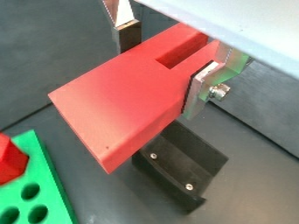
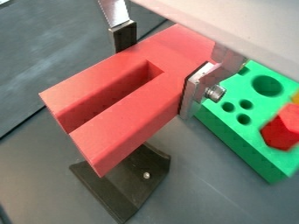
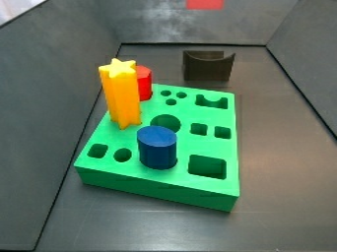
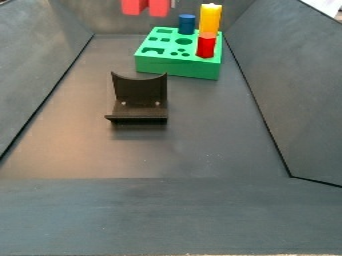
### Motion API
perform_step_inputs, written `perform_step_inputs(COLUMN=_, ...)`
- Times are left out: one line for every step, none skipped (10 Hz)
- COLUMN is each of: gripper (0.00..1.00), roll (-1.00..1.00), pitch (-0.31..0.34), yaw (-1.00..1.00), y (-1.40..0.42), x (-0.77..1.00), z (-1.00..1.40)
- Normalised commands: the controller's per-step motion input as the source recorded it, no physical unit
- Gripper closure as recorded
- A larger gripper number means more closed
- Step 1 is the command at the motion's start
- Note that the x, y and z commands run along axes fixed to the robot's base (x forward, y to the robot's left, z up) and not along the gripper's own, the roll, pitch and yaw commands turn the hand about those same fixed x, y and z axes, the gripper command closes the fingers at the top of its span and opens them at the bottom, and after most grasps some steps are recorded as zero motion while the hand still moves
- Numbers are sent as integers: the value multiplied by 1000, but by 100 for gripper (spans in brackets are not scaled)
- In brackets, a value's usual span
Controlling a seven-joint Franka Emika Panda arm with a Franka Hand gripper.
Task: Pick up the double-square object. Move up. Place the double-square object on the fixture. Regrasp the double-square object. Move to above the board. Insert the double-square object.
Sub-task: Place the double-square object on the fixture.
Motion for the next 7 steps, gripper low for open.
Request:
perform_step_inputs(gripper=100, roll=-1000, pitch=-24, yaw=36, y=575, x=468, z=-460)
perform_step_inputs(gripper=100, roll=-1000, pitch=-26, yaw=13, y=545, x=378, z=-432)
perform_step_inputs(gripper=100, roll=-1000, pitch=-30, yaw=-2, y=425, x=307, z=-285)
perform_step_inputs(gripper=100, roll=-1000, pitch=-20, yaw=-5, y=249, x=213, z=-145)
perform_step_inputs(gripper=100, roll=-1000, pitch=-1, yaw=-8, y=102, x=89, z=-73)
perform_step_inputs(gripper=100, roll=-1000, pitch=12, yaw=-12, y=65, x=47, z=-28)
perform_step_inputs(gripper=100, roll=-1000, pitch=32, yaw=-20, y=50, x=51, z=-11)
